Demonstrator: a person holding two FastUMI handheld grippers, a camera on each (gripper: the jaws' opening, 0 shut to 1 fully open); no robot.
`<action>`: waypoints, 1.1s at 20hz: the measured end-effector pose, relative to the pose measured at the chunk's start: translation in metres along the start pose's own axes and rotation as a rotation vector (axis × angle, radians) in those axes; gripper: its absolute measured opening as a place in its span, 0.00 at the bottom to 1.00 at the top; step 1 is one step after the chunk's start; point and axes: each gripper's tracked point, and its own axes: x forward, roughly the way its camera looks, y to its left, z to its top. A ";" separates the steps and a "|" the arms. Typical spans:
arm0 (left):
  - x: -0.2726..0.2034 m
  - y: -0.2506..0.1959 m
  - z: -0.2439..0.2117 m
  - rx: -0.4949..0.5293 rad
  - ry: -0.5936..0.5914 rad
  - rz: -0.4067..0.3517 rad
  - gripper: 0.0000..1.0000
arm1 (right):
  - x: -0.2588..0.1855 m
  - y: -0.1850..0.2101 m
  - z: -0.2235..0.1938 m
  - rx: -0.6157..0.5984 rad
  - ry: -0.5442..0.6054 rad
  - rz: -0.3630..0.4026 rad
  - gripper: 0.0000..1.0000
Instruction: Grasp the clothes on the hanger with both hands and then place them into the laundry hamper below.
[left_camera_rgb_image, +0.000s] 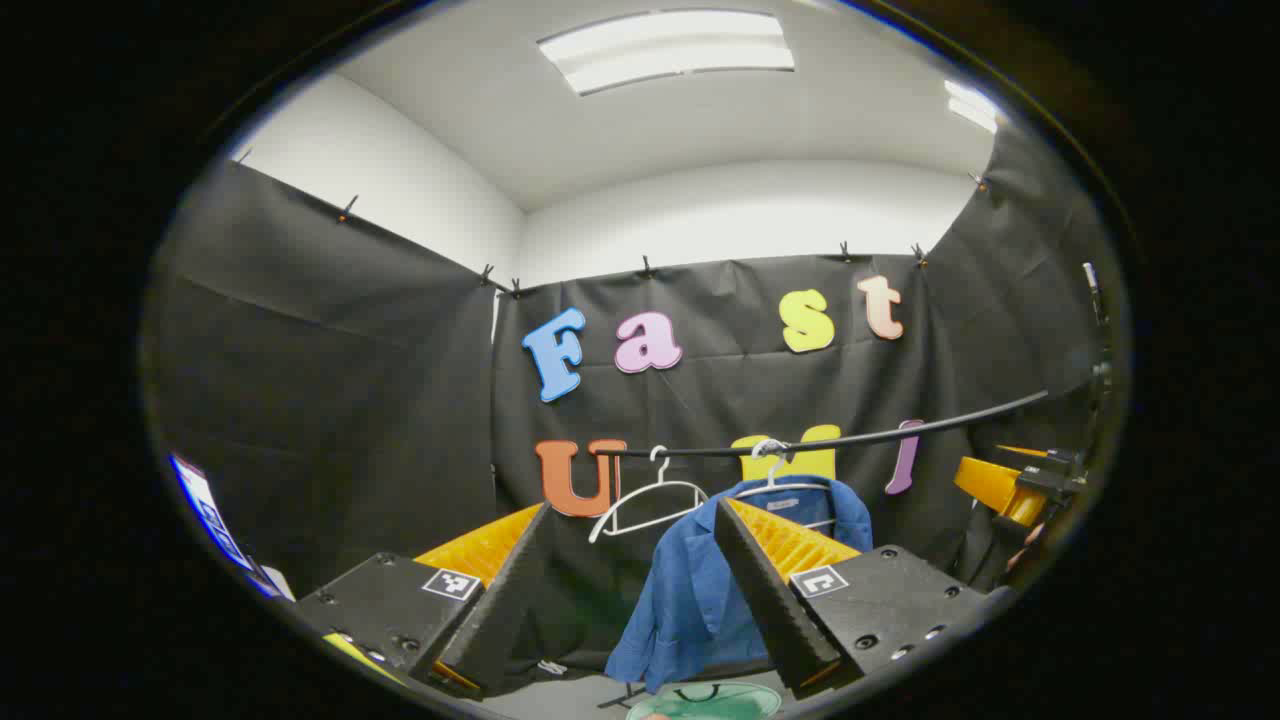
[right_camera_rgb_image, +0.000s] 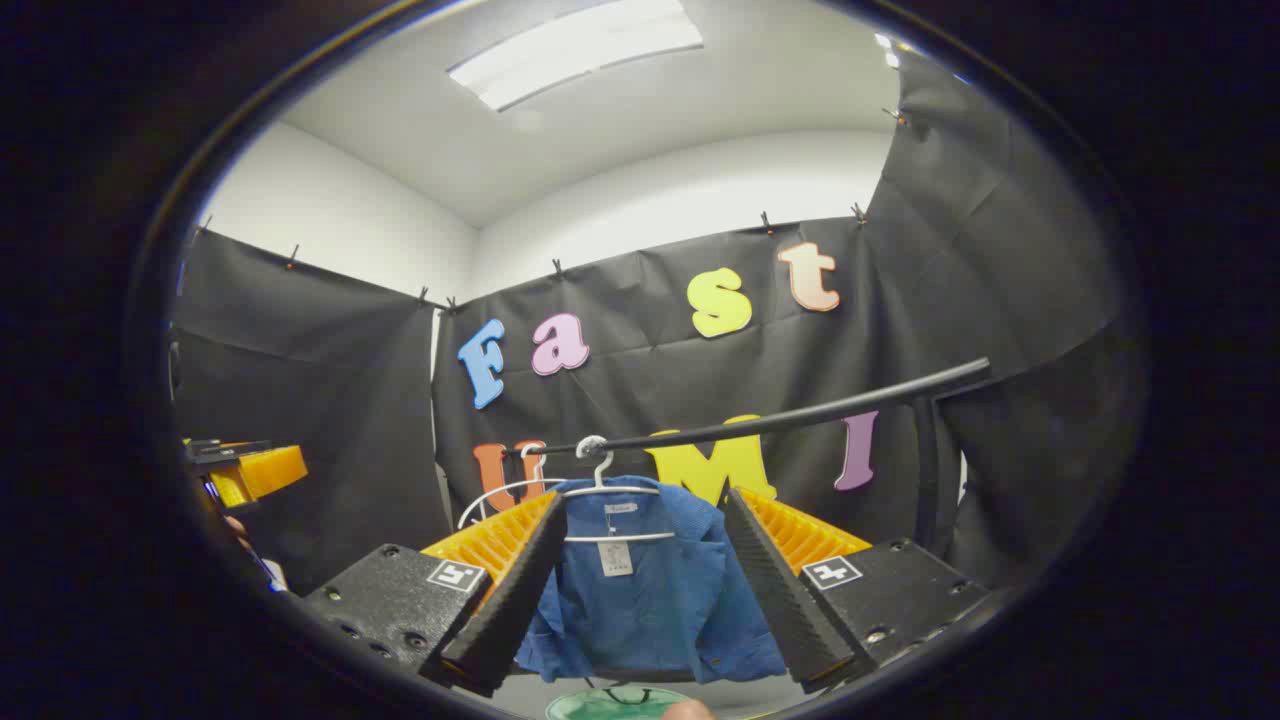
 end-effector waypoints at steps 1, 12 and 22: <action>0.001 0.001 -0.002 -0.003 0.000 -0.001 1.00 | 0.000 0.002 0.000 -0.012 -0.006 -0.005 1.00; 0.005 -0.002 -0.027 -0.020 0.051 -0.012 1.00 | 0.011 -0.014 -0.009 -0.087 0.015 -0.054 1.00; 0.016 -0.014 -0.046 0.009 0.115 -0.039 1.00 | 0.036 0.006 -0.020 -0.103 0.057 -0.021 1.00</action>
